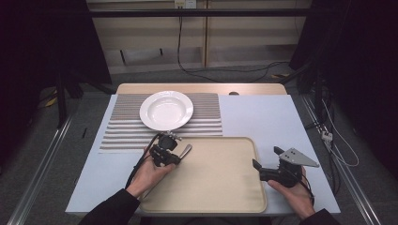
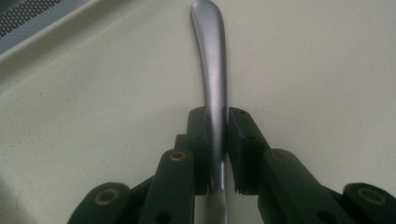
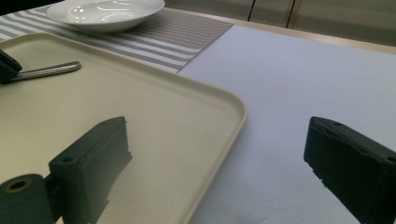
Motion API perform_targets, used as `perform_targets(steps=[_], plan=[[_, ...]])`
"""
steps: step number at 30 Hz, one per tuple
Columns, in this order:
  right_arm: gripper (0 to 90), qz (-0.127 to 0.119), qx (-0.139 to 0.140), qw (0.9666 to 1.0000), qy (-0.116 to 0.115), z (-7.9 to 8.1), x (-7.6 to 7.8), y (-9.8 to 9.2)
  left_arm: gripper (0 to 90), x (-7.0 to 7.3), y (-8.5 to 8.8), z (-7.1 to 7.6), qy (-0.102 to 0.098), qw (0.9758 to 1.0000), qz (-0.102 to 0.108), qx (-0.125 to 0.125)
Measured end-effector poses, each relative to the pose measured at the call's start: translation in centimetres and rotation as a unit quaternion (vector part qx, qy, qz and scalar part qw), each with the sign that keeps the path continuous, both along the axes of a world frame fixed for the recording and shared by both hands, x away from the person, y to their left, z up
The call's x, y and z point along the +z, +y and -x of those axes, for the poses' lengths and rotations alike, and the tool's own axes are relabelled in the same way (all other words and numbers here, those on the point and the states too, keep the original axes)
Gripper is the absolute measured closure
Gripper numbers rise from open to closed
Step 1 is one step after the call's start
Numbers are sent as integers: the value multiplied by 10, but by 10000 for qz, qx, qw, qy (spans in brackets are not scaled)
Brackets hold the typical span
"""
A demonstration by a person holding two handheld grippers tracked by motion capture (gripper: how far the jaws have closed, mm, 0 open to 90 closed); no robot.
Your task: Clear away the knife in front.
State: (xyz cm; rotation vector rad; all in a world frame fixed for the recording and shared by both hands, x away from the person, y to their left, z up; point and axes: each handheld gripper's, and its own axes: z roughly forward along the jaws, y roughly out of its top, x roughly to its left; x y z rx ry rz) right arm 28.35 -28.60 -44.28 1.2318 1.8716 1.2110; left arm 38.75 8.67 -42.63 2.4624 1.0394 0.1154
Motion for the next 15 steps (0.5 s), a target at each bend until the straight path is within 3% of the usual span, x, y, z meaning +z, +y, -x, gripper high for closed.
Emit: perform_targets(steps=[10,12,14,15], plan=[[64,-8,-5,10000,19,0,0,0,789,-2,8,10,-114,9999,105,21],[64,-9,1,10000,16,1,0,0,717,-2,10,10,-71,9998,161,-109],[65,-10,10,10000,17,0,0,0,648,-1,12,10,-211,9997,129,-58],[64,-5,8,10000,22,0,0,0,608,0,13,10,-248,9994,215,-58]])
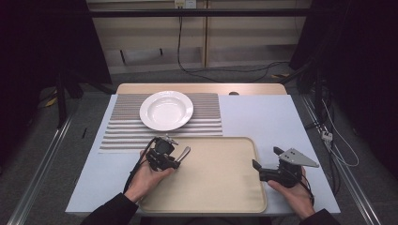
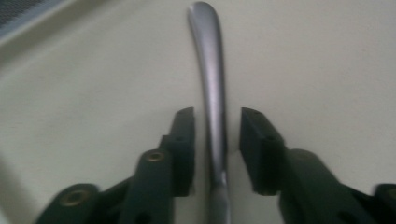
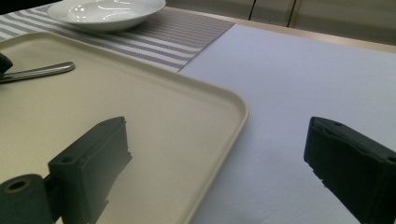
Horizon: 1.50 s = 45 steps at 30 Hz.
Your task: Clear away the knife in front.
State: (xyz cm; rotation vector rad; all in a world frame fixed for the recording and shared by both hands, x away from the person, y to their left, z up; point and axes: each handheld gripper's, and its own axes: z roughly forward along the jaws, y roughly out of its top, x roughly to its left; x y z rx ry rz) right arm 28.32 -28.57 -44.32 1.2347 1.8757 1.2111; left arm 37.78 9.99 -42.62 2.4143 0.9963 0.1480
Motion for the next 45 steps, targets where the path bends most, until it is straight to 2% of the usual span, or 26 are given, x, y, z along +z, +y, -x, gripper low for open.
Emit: perform_targets(steps=[1,4,6,7,9,11,13,15,16,18,21,22,23,25,27,33,35,45], plan=[[65,-3,2,10000,1,0,0,0,570,1,2,-1,-73,9999,149,-11],[65,-5,5,10000,-7,0,0,0,417,3,4,-4,-342,9985,423,89],[65,-5,2,10000,-8,0,0,0,372,3,3,-5,-407,9978,515,106],[65,1,0,10000,-10,0,0,0,377,3,2,-4,-456,9978,478,25],[65,4,-1,10000,-5,0,0,0,481,4,-2,1,-676,9969,349,-193],[65,8,-4,10000,-2,0,0,0,505,4,-7,5,-617,9961,439,-463],[65,12,0,10000,-3,0,0,0,584,3,-13,9,-634,9935,493,-808],[65,1,10,10000,-5,1,0,0,667,2,-16,10,-555,9922,581,-958],[65,12,14,10000,-18,1,0,0,746,0,-17,10,-565,9923,513,-980],[65,2,16,10000,-12,1,0,0,840,-4,-18,9,-503,9920,461,-1057],[65,6,22,10000,-14,1,0,0,900,-11,-20,9,-443,9938,321,-973],[66,9,20,10000,-9,1,0,0,900,-12,-20,10,-480,9942,342,-896],[66,8,24,10000,-8,1,0,0,900,-11,-19,10,-494,9944,216,-904],[66,10,18,10000,-10,1,0,-1,900,-11,-17,8,-532,9945,160,-885],[66,11,18,10000,-14,1,0,0,900,-10,-14,6,-478,9960,101,-747],[66,17,26,10000,12,1,0,0,900,-10,-12,6,-487,9958,85,-773],[66,11,24,10000,7,2,0,0,900,-9,-11,5,-501,9954,12,-818],[66,19,25,10000,-6,2,0,-1,900,-8,-4,1,-444,9965,-28,-711]])
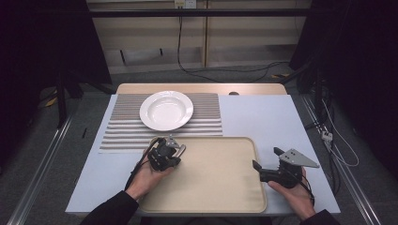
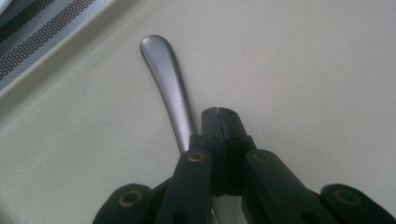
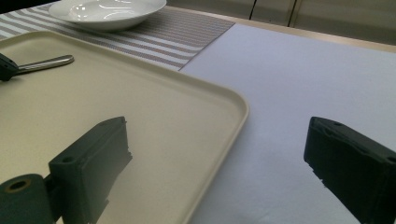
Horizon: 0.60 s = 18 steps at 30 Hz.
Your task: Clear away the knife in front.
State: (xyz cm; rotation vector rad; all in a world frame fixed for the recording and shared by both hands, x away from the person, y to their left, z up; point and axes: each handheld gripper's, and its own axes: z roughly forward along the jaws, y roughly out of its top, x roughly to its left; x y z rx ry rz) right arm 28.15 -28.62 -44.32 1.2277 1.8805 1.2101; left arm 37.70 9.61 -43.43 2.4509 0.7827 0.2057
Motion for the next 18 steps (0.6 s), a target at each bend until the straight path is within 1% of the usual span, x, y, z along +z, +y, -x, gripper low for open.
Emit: perform_targets(steps=[1,3,4,6,7,9,12,13,15,16,18], plan=[[66,-3,-2,10000,3,0,0,0,900,0,0,0,-6,10000,3,25],[66,5,-15,10000,1,0,0,0,900,0,1,0,-109,9999,-53,75],[66,5,-20,10000,1,0,0,0,900,0,1,0,-127,9998,-63,105],[66,8,-21,10000,0,0,0,0,900,-1,2,-1,-121,9998,-37,147],[66,2,-19,10000,-1,0,0,0,900,-1,3,-2,-139,9998,-58,158],[66,4,-20,10000,-3,0,0,0,900,-1,4,-2,-110,9998,-48,160],[66,0,-17,10000,-5,0,0,0,900,0,6,-2,-143,9996,-107,197],[66,-4,-15,10000,-7,0,0,0,900,-1,7,-3,-128,9997,-52,217],[66,-12,-10,10000,-10,1,0,-1,900,-1,10,-3,-116,9996,-64,248],[65,-16,-6,10000,-9,1,0,0,900,0,11,-3,-101,9997,-61,214],[65,-18,-4,10000,-10,1,0,-1,900,0,13,-3,-120,9996,-56,233]])
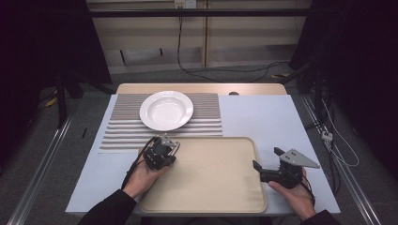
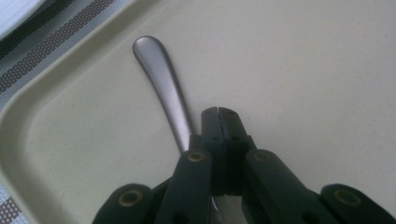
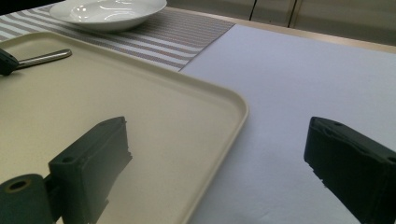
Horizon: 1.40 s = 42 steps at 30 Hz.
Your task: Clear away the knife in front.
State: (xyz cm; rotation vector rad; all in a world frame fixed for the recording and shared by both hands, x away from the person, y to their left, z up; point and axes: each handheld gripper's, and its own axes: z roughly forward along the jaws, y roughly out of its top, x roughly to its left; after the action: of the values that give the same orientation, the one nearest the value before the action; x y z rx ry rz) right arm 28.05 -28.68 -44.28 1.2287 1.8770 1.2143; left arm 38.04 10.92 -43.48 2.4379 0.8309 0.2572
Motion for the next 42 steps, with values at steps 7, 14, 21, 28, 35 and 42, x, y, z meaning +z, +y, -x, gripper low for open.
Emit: perform_targets(steps=[7,14,21,28,35,42], plan=[[65,11,-23,10000,-10,2,0,-1,900,0,6,2,-26,10000,-47,68],[65,-5,-27,10000,-12,2,1,-1,900,0,13,3,-14,9999,-33,96],[64,10,-13,10000,-3,2,0,-1,900,0,23,3,-56,9997,-29,227],[64,8,-34,10000,5,2,0,-1,900,0,28,3,-57,9995,4,304],[64,-7,-33,10000,3,2,0,-1,900,-1,35,5,-72,9993,20,359],[65,14,-32,10000,0,2,0,-1,900,-1,43,8,-72,9988,93,466]])
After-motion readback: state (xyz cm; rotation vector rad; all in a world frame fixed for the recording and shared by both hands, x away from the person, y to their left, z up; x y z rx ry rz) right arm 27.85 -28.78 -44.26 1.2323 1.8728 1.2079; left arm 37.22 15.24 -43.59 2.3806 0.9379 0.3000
